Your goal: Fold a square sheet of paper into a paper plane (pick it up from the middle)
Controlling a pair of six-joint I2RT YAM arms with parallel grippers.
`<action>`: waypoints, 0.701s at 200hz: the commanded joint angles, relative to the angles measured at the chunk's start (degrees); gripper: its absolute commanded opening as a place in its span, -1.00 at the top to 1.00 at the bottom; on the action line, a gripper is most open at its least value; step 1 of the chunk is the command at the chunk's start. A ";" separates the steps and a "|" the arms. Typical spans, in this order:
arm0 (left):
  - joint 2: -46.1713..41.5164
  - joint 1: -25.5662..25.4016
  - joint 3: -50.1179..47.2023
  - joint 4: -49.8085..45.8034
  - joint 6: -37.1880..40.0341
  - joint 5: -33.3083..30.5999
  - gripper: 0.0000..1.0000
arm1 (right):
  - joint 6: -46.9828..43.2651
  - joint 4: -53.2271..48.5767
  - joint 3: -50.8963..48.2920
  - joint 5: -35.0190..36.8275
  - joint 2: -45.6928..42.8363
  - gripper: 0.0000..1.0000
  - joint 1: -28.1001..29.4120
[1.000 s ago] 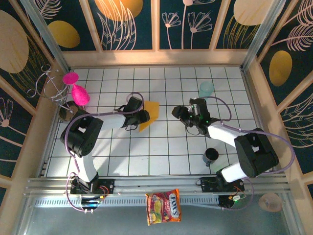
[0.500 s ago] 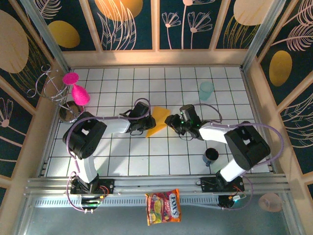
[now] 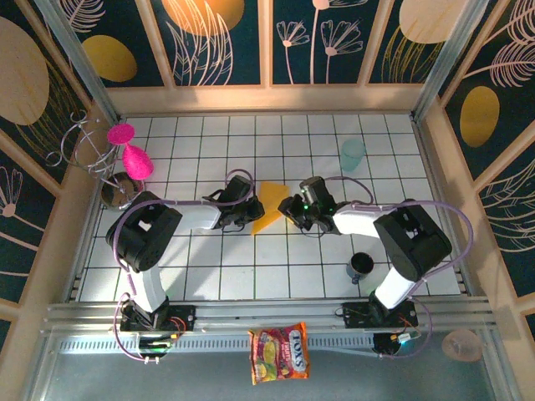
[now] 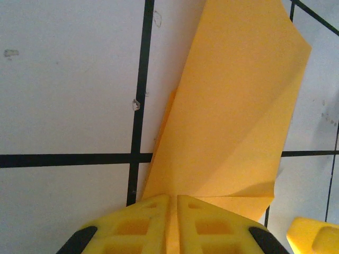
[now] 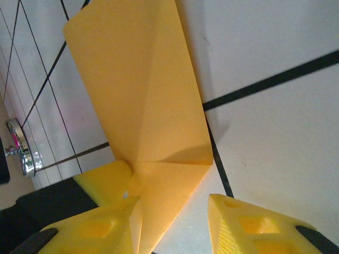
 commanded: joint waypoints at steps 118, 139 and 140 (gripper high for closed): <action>1.10 2.33 -5.08 -0.96 -3.40 6.04 0.71 | -2.52 -3.26 6.63 0.93 6.47 0.33 0.98; 1.07 2.49 -5.17 -1.04 -3.31 5.95 0.71 | -2.59 -2.15 6.12 0.49 5.97 0.33 1.03; 1.07 2.46 -5.17 -1.04 -3.31 5.95 0.71 | -2.62 -2.08 6.07 0.43 5.97 0.33 0.99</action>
